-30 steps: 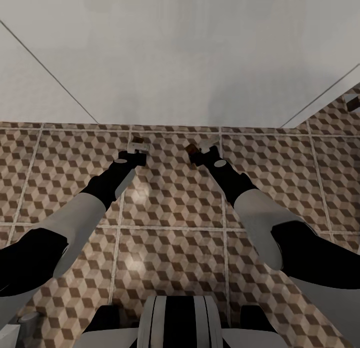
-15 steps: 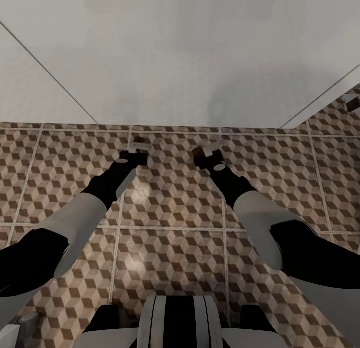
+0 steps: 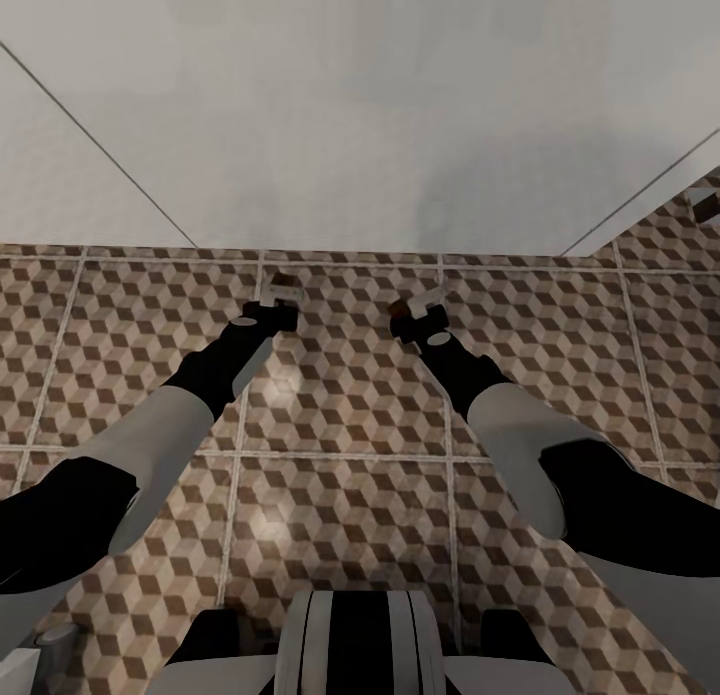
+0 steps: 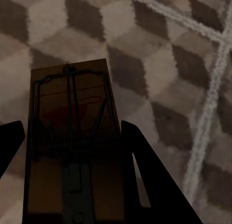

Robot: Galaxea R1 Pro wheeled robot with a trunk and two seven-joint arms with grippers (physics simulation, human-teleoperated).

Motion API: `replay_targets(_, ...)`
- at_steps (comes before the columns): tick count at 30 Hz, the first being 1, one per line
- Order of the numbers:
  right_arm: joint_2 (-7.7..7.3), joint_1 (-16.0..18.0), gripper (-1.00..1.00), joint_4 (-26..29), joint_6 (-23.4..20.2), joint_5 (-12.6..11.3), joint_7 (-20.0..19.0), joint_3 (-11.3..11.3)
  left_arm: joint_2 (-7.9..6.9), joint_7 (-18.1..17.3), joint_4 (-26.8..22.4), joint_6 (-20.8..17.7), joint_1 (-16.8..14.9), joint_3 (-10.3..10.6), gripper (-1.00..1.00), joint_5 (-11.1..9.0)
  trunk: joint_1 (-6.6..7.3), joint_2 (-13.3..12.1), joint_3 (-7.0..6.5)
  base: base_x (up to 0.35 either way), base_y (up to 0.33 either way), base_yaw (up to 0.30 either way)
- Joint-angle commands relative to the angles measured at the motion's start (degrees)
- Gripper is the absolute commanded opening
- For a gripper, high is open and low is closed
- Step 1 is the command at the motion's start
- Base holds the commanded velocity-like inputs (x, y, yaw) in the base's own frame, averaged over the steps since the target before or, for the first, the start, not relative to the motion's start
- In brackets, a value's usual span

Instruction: Take the four mousetraps from the cabinet in the bathroom and place them on the bathroom floor. Make sure all four end up on the same floor surface, and ensure that at least two of them are either under or directly next to the same bathroom sink.

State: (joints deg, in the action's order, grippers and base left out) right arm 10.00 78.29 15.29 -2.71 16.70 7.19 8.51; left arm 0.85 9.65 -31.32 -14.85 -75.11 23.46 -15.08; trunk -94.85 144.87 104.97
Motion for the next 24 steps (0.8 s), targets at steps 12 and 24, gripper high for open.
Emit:
replay_targets(12,0.0,0.0,-1.0,0.0,-0.1,0.5,0.4,0.3,-0.06,0.5,0.2,-0.3,0.2,0.5,-1.0,-0.4,0.01,0.0,0.03,0.0,0.0,0.0)
replay_targets(24,0.0,0.0,-1.0,0.0,0.2,0.6,0.4,0.3,-0.06,0.5,0.5,-0.3,0.2,0.5,-1.0,-0.4,0.01,0.0,0.03,0.0,0.0,0.0)
